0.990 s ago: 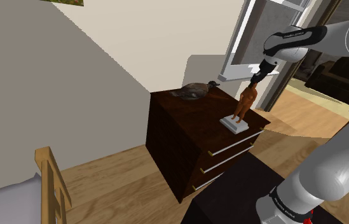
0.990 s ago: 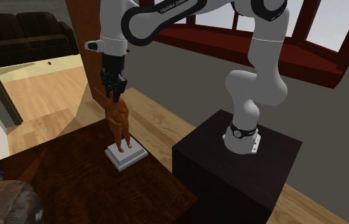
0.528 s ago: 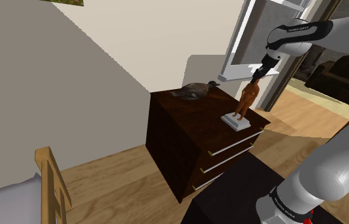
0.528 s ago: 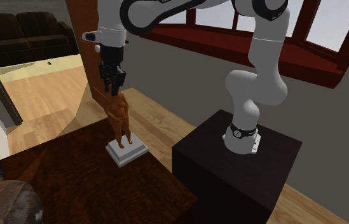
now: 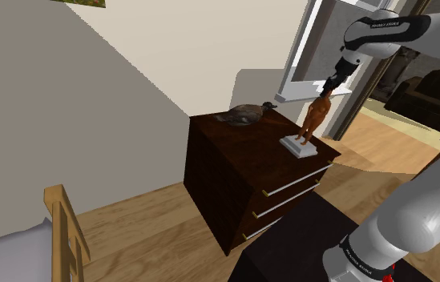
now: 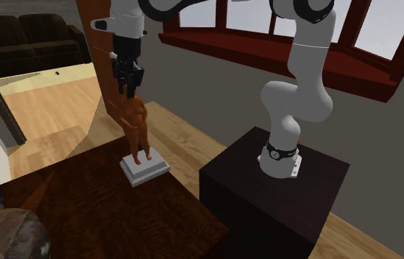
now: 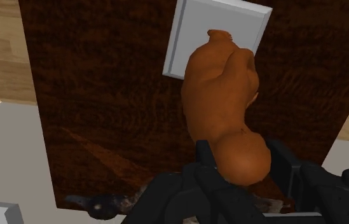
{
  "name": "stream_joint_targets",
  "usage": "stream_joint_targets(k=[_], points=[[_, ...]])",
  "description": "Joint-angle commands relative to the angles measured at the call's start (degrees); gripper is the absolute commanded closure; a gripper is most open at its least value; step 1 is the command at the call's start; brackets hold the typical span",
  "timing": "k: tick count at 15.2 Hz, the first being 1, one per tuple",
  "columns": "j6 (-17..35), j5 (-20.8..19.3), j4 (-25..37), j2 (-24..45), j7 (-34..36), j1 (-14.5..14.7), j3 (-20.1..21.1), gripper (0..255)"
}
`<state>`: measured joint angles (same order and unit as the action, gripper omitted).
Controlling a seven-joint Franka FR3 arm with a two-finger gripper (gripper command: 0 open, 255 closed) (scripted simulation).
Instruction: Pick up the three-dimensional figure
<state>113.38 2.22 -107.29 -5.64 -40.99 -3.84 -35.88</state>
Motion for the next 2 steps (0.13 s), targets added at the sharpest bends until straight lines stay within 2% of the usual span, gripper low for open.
stream_joint_targets(k=[1,2], points=[[-0.9,0.1,1.1,0.1,0.0,0.0,0.0,255],[-0.9,0.1,1.1,0.1,0.0,0.0,0.0,255]])
